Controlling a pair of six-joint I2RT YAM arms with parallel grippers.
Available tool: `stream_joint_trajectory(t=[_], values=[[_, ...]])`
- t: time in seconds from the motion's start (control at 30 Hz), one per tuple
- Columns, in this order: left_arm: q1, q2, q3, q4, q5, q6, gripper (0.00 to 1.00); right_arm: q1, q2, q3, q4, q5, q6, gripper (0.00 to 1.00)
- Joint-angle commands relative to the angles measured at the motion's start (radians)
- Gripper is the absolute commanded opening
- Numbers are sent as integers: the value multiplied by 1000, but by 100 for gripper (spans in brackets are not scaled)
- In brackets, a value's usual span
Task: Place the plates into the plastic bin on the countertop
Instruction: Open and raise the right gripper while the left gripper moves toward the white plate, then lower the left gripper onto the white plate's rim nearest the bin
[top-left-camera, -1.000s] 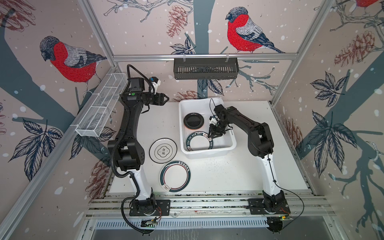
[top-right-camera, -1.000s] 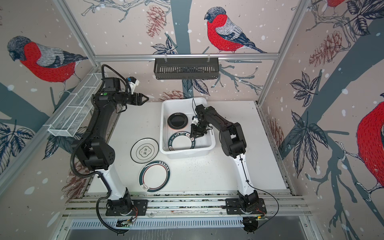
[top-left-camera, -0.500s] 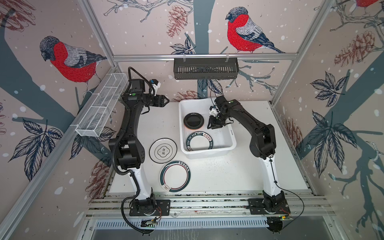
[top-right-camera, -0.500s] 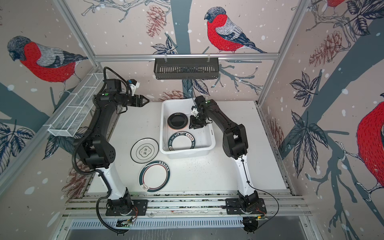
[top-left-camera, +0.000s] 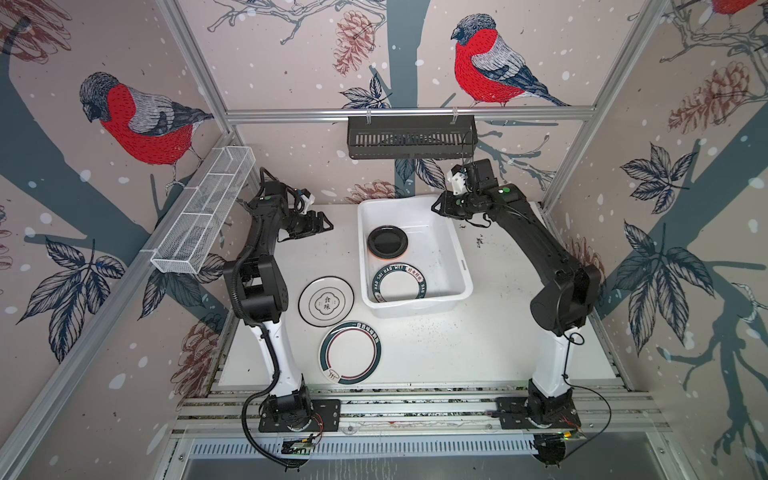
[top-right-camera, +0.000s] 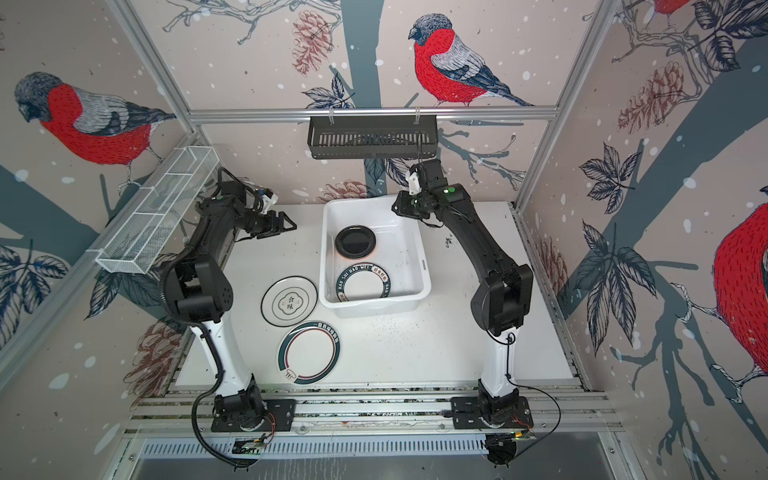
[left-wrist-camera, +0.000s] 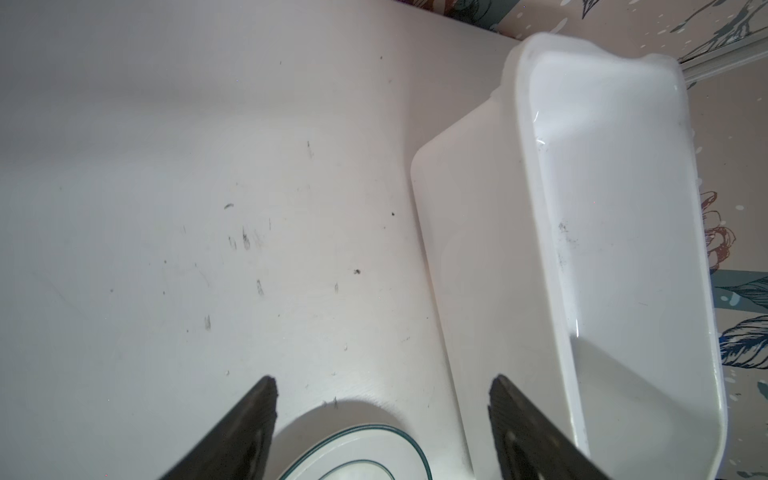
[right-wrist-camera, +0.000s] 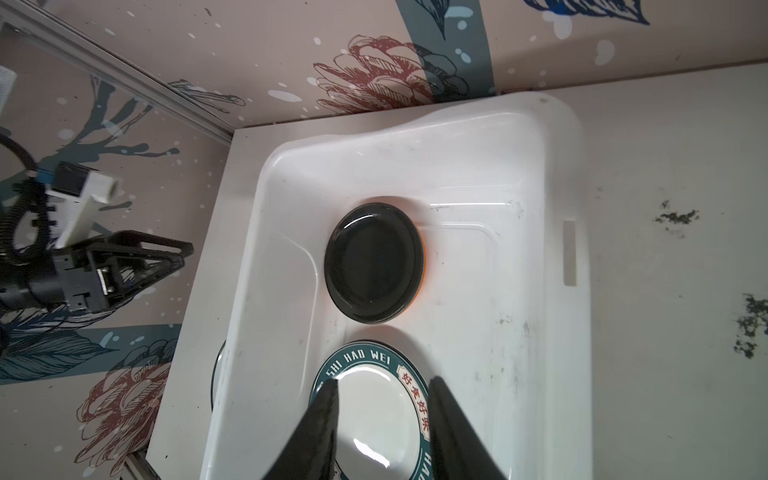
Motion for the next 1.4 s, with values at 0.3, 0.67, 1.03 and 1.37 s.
stream_joint_trajectory(t=[0.3,0.67,1.03,1.37], values=[[55,-117,-315,92,39,30,81,36,-183,-293,432,-91,27,40],[192,-180,-532,140,47,106,77,97,-278,-435,504,-109,16,40],[263,-236,-690,159,47,184,69,100,-355,-546,550,-114,26,41],[285,-290,-837,230,44,194,64,101,-390,-614,586,-119,47,41]])
